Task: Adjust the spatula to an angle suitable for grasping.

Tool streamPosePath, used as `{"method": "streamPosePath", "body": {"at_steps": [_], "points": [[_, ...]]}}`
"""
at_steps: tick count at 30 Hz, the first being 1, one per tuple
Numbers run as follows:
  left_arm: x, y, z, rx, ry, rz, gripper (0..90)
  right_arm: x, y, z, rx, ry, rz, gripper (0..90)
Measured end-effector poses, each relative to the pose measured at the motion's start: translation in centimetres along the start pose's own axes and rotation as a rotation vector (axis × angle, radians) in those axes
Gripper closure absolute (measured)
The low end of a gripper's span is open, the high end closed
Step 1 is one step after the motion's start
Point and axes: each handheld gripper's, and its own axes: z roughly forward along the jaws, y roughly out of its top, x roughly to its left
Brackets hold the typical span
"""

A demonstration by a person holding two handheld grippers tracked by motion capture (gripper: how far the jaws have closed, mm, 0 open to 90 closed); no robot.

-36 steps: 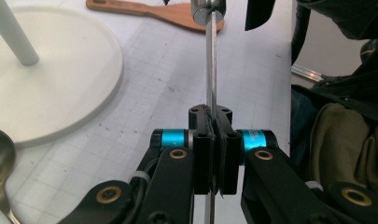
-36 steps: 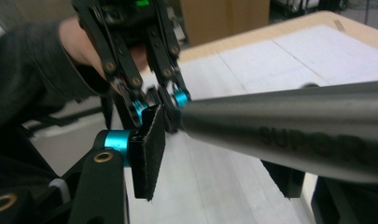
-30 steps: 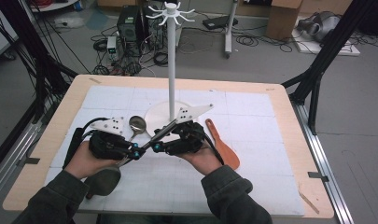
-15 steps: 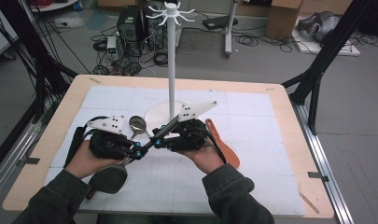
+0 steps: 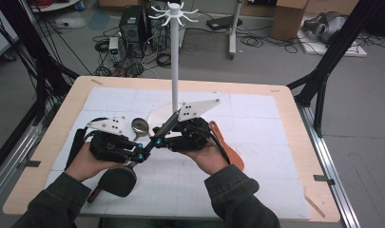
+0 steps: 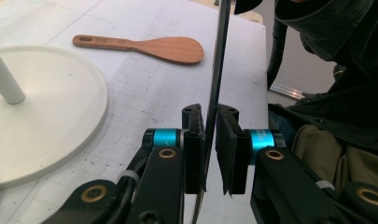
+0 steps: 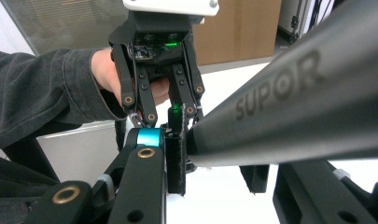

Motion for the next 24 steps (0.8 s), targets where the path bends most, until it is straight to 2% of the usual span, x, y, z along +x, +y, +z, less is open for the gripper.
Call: {"method": "streamPosePath", "body": {"at_steps": [11,18,24], "points": [[-0.03,0.04,0.07,-0.008,-0.011,-0.019,80.7,0.18,0.61,-0.07,0.011,-0.004,-0.01,67.6],[-0.12,0.03,0.02,-0.007,-0.008,0.003,83.3,0.18,0.61,-0.05,0.009,-0.007,-0.002,67.4],[-0.17,0.05,-0.06,-0.003,-0.017,0.019,85.8,-0.03,0.36,-0.12,-0.005,0.014,0.015,66.3]]}}
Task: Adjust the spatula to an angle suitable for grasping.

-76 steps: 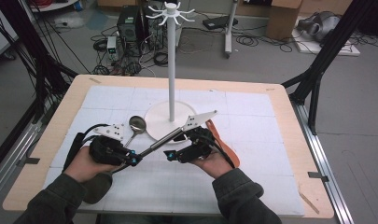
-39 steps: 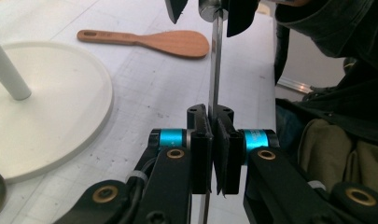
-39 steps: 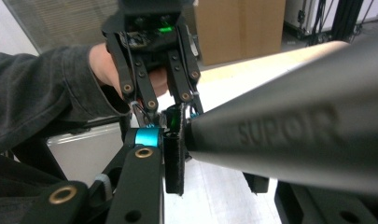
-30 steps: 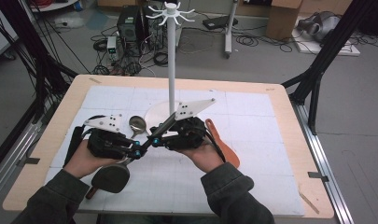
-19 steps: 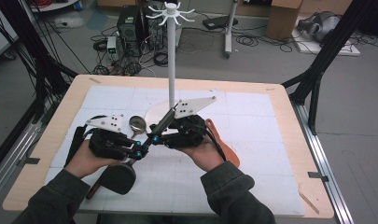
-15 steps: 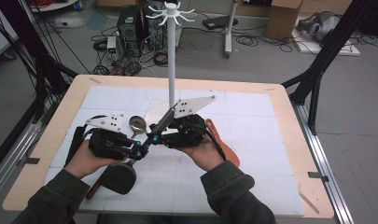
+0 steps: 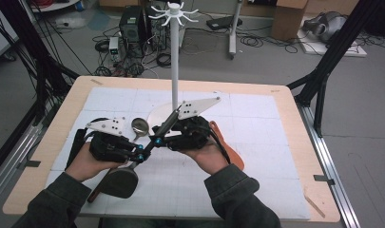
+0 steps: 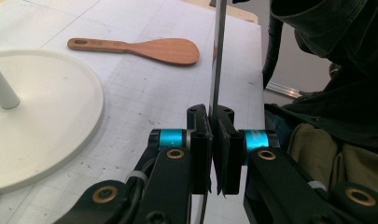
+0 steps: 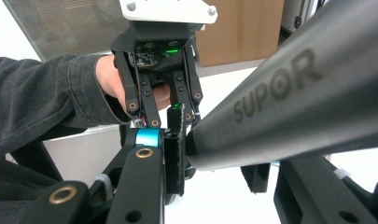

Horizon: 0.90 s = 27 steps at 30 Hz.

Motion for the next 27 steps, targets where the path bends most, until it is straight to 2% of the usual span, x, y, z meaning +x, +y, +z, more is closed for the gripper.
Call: {"method": "streamPosePath", "body": {"at_steps": [8,16,21,27], "points": [[-0.04,-0.03,-0.17,-0.002,0.005,0.004,86.8,-0.13,-0.07,-0.02,-0.027,0.003,-0.003,63.5],[-0.03,0.08,-0.14,0.0,0.014,0.008,87.1,-0.11,-0.33,-0.25,-0.065,-0.006,0.021,58.5],[-0.04,0.38,-0.12,-0.014,0.013,0.013,87.2,0.04,-0.63,0.11,-0.068,-0.003,0.01,58.7],[-0.12,0.78,0.05,-0.026,0.016,0.018,87.2,0.09,-0.97,0.55,-0.081,-0.001,0.014,64.4]]}}
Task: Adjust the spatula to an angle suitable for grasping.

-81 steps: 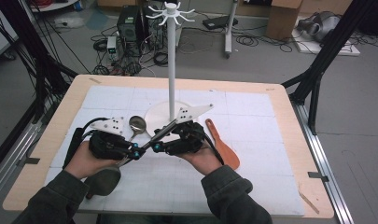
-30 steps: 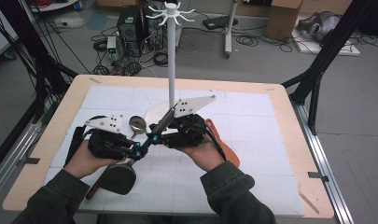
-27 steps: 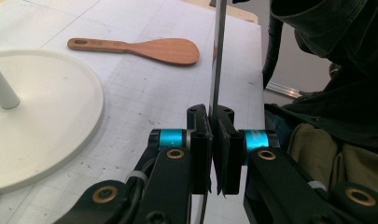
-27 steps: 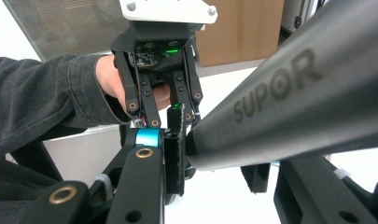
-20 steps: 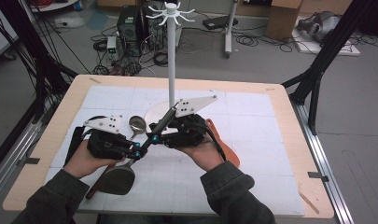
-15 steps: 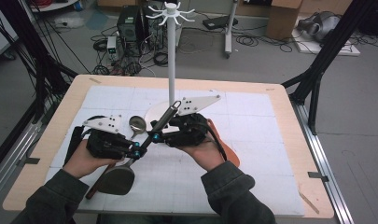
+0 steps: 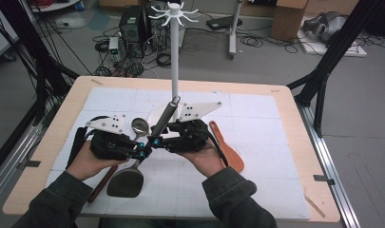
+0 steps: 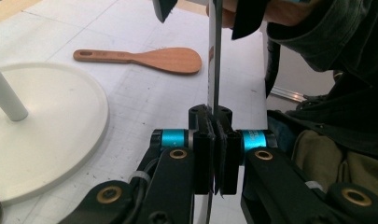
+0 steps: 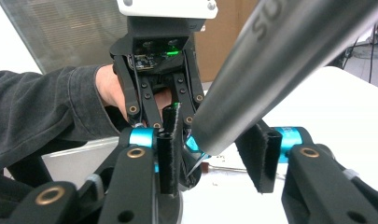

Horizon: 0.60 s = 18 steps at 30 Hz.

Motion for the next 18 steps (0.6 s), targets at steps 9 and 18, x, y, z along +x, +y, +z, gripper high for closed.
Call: {"method": "streamPosePath", "body": {"at_steps": [9,18], "points": [[0.03,0.28,0.17,-0.039,0.004,-0.004,86.9,-0.06,0.17,-0.2,-0.065,0.004,0.016,72.3],[0.07,0.29,-0.39,-0.053,0.042,-0.024,74.8,-0.17,0.63,-0.32,-0.075,0.016,0.028,74.9]]}}
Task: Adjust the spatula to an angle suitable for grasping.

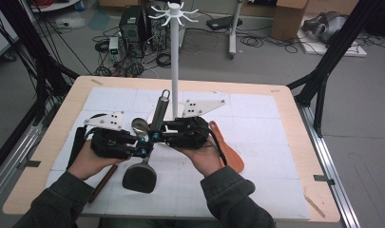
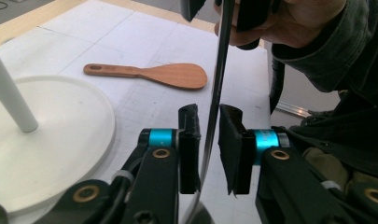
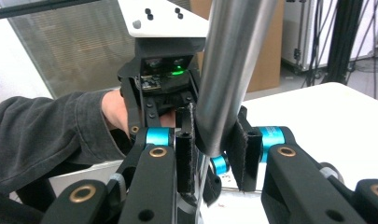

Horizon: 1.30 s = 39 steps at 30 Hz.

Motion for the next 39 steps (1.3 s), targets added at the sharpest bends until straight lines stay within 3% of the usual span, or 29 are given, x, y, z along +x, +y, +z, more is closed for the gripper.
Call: {"method": "streamPosePath", "body": {"at_steps": [10,26,30,39], "points": [[0.2,-0.6,-0.4,0.002,0.054,-0.011,64.9,-0.8,1.0,-1.4,0.01,-0.07,-0.017,75.7],[0.2,-1.8,-1.2,0.009,0.116,-0.019,53.9,-2.4,1.8,-2.1,0.041,-0.106,-0.011,75.6],[0.2,-2.3,-1.5,0.003,0.149,-0.024,50.7,-2.7,2.0,-2.1,0.051,-0.111,-0.011,75.6],[0.0,-3.3,-1.9,0.009,0.192,-0.024,43.8,-3.3,3.5,-1.9,0.07,-0.117,-0.026,75.6]]}}
